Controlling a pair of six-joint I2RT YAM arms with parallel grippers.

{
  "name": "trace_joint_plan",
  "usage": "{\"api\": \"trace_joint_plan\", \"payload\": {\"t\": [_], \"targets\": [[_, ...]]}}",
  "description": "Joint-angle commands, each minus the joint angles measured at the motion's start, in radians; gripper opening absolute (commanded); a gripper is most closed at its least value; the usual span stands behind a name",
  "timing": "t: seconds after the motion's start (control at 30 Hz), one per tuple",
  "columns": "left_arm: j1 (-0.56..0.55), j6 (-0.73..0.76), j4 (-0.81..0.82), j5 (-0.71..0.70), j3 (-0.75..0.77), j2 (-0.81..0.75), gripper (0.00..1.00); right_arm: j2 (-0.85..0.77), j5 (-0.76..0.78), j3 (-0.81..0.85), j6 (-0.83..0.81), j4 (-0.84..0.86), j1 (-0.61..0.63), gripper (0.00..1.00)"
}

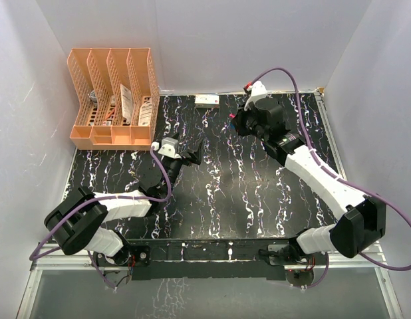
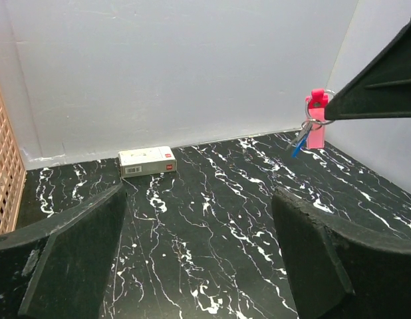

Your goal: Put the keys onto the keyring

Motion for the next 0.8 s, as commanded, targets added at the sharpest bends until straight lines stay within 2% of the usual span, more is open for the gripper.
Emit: {"api": "trace_joint_plan", "payload": {"t": [0.0, 0.07, 0.1, 0.17, 0.23, 0.3, 0.37, 0.47, 0.5, 0.53, 0.67, 0.77], "targets": [[-0.001, 0.019, 0.013, -0.02, 0.01, -0.034, 0.89, -0.043, -0.187, -0.021, -0.035, 0.073, -0.008, 0.0], [-0.001, 0.021, 0.01, -0.021, 0.011, -0.034, 0.89, -0.067, -0.387, -0.063, -0.005, 0.174, -0.025, 0.0], [0.0, 0.021, 0.01, -0.023, 0.011, -0.035, 0.89, -0.071, -0.403, -0.073, 0.011, 0.198, -0.033, 0.0], [-0.001, 0.022, 0.008, -0.023, 0.01, -0.034, 0.89, -0.046, -0.221, -0.045, 0.012, 0.14, -0.045, 0.0], [-0.001, 0.02, 0.002, -0.023, 0.01, -0.047, 0.89, 0.036, 0.039, 0.043, 0.016, -0.074, -0.062, 0.0], [-0.001, 0.02, -0.002, -0.024, 0.01, -0.062, 0.89, 0.09, 0.083, 0.09, 0.013, -0.157, -0.083, 0.0], [-0.001, 0.022, -0.003, -0.027, 0.008, -0.064, 0.89, 0.068, -0.011, 0.048, 0.003, -0.092, -0.084, 0.0], [-0.001, 0.026, 0.0, -0.031, 0.008, -0.06, 0.89, 0.002, -0.322, -0.062, -0.005, 0.091, -0.085, 0.0], [-0.001, 0.025, -0.002, -0.032, 0.009, -0.059, 0.89, -0.012, -0.342, -0.083, 0.007, 0.121, -0.088, 0.0], [-0.001, 0.025, -0.003, -0.032, 0.01, -0.058, 0.89, -0.015, -0.319, -0.089, 0.017, 0.125, -0.088, 0.0], [-0.001, 0.019, -0.002, -0.026, 0.011, -0.054, 0.89, 0.054, 0.011, 0.011, 0.021, -0.069, -0.088, 0.0], [-0.001, 0.018, -0.001, -0.028, 0.013, -0.048, 0.89, 0.038, -0.007, -0.01, 0.006, -0.048, -0.088, 0.0]]}}
